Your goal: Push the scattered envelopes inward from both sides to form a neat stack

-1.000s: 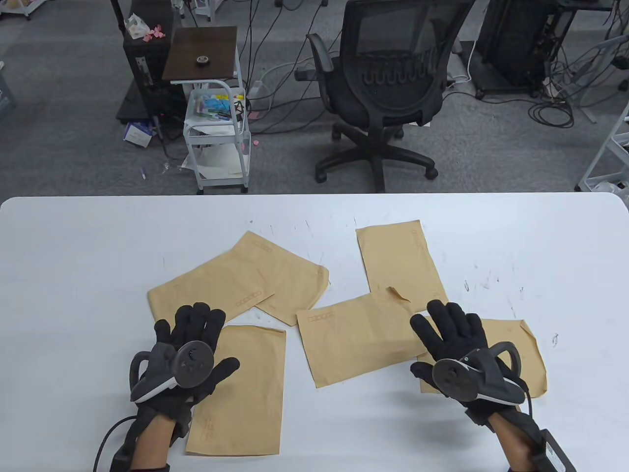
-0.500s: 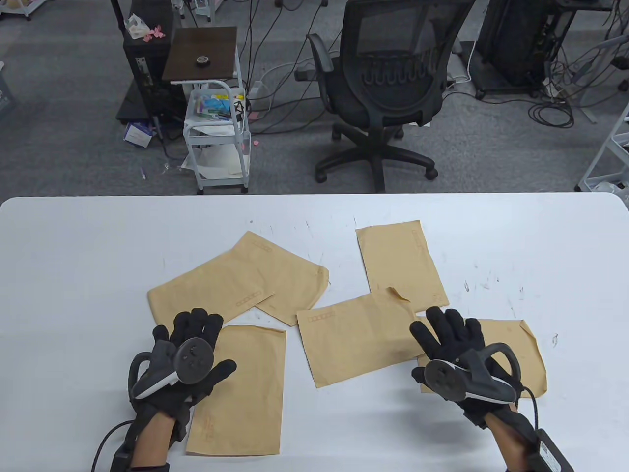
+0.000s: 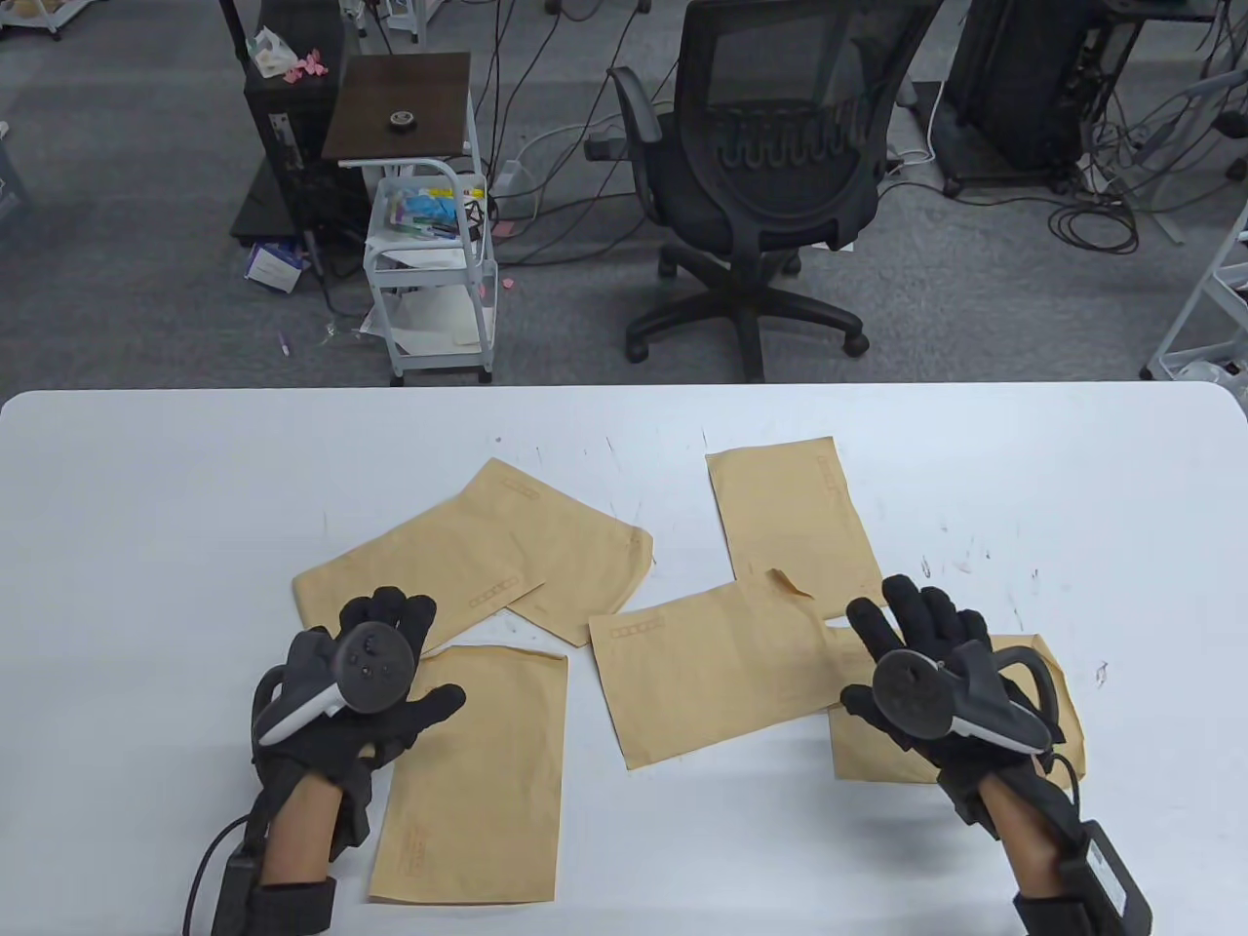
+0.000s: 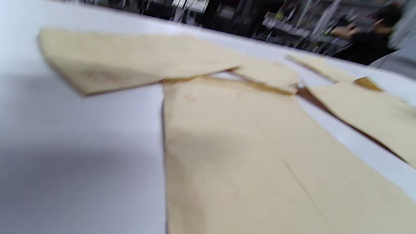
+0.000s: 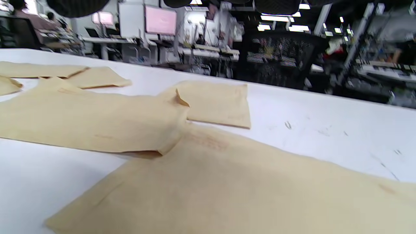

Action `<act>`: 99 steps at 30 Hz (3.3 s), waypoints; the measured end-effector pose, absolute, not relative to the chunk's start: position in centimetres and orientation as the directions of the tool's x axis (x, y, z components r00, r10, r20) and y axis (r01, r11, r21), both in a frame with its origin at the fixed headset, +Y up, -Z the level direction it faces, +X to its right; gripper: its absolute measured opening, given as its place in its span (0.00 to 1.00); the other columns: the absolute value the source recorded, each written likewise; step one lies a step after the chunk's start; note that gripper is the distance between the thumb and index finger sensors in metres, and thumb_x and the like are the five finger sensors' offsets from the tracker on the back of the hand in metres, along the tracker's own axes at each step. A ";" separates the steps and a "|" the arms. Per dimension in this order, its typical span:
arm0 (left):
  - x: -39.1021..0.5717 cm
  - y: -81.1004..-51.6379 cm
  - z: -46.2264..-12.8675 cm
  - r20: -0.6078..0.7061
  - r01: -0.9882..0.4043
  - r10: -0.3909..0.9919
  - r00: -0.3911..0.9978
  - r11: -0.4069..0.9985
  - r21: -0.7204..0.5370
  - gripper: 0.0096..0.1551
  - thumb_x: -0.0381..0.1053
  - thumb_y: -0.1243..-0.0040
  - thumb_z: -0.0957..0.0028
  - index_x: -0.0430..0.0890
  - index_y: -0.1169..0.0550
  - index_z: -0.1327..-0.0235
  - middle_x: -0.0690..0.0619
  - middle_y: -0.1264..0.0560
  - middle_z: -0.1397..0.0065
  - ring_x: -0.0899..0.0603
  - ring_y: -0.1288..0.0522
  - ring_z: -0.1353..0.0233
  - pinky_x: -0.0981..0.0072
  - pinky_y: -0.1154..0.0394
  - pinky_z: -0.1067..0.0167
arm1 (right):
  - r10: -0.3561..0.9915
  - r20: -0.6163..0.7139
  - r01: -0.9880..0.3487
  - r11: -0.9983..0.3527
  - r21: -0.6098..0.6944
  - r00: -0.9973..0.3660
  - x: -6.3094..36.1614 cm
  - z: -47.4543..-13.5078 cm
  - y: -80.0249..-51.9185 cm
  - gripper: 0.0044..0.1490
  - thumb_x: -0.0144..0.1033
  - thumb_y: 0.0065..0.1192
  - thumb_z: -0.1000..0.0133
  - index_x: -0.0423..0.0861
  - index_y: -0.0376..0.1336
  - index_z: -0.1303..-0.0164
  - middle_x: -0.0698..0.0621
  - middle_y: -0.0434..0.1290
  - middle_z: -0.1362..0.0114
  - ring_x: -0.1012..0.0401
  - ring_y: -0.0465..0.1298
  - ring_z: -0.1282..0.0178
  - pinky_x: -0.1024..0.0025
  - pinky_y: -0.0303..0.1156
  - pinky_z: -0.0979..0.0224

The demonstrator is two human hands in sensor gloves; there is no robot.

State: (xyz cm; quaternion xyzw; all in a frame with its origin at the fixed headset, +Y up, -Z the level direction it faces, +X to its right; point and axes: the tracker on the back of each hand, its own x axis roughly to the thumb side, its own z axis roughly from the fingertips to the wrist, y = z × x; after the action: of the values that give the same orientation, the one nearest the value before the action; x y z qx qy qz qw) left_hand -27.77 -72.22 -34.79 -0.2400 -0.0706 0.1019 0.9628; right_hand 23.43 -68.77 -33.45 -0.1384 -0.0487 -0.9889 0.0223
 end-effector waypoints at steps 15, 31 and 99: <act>-27.1 -78.8 -36.6 0.068 -0.130 0.222 0.973 0.762 -0.635 0.60 0.74 0.51 0.53 0.51 0.64 0.21 0.37 0.72 0.18 0.26 0.72 0.20 0.23 0.65 0.27 | 0.214 0.112 -0.147 -0.893 0.426 -0.970 24.0 -36.6 -76.3 0.58 0.60 0.43 0.46 0.35 0.35 0.17 0.23 0.44 0.16 0.26 0.49 0.24 0.35 0.58 0.25; -23.6 -78.0 -36.6 0.116 0.017 0.036 0.993 0.906 -0.424 0.57 0.73 0.58 0.52 0.48 0.62 0.21 0.38 0.61 0.16 0.27 0.55 0.18 0.31 0.51 0.23 | -0.093 0.343 0.214 -0.917 0.335 -0.935 19.6 -34.4 -73.0 0.52 0.53 0.51 0.44 0.44 0.37 0.16 0.27 0.42 0.14 0.28 0.53 0.22 0.35 0.60 0.26; -17.1 -79.5 -35.5 0.308 0.116 0.041 0.950 0.874 -0.472 0.55 0.68 0.59 0.50 0.46 0.64 0.21 0.37 0.64 0.17 0.26 0.62 0.19 0.32 0.57 0.22 | 0.224 0.359 -0.100 -0.938 0.333 -0.906 8.8 -45.3 -77.1 0.53 0.54 0.47 0.44 0.39 0.35 0.19 0.41 0.54 0.16 0.37 0.51 0.21 0.34 0.48 0.25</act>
State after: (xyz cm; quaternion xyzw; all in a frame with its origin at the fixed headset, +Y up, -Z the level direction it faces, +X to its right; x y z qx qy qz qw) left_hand -17.14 -79.52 -35.47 -0.2502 -0.1562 -0.0196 0.9553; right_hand 8.76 -77.06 -45.32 -0.1998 -0.1552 -0.9638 -0.0840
